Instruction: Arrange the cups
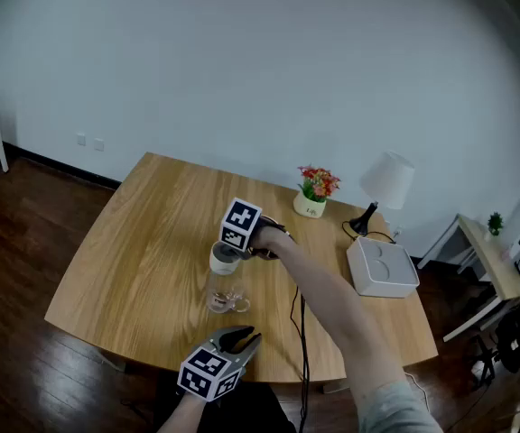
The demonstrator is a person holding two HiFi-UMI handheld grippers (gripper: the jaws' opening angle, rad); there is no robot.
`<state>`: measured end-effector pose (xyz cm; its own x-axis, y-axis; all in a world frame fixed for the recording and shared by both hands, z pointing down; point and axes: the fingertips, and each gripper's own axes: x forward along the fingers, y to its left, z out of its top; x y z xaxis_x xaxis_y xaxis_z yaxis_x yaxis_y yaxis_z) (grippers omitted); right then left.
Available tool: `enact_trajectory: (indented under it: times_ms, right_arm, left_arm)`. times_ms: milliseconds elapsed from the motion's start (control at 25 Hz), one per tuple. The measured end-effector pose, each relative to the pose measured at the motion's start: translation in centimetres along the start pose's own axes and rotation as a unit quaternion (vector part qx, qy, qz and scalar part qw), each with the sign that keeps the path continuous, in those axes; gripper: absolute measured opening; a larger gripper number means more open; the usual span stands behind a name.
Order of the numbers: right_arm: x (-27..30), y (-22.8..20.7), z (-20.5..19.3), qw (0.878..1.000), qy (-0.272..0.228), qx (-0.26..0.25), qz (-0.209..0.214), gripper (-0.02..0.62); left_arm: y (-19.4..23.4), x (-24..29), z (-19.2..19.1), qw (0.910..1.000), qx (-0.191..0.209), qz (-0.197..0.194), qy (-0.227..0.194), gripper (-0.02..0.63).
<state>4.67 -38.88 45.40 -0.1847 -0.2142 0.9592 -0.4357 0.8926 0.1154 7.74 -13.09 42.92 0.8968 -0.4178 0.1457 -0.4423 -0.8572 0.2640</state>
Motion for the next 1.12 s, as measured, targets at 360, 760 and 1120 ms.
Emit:
enact_trajectory:
  times_ms: [360, 760, 1120]
  right_arm:
    - [-1.2, -1.7, -6.2, 0.998, 0.041, 0.041, 0.008, 0.040]
    - [-9.5, -7.4, -22.5, 0.977, -0.040, 0.211, -0.003, 0.040]
    - [-23.8, -16.1, -43.0, 0.913, -0.019, 0.383, -0.141, 0.040]
  left_arm:
    - [-0.4, 0.5, 0.3, 0.9999, -0.004, 0.011, -0.012, 0.078]
    - [0.3, 0.1, 0.3, 0.9999, -0.001, 0.017, -0.002, 0.078]
    - [0.0, 0.6, -0.2, 0.9997, 0.013, 0.020, 0.007, 0.071]
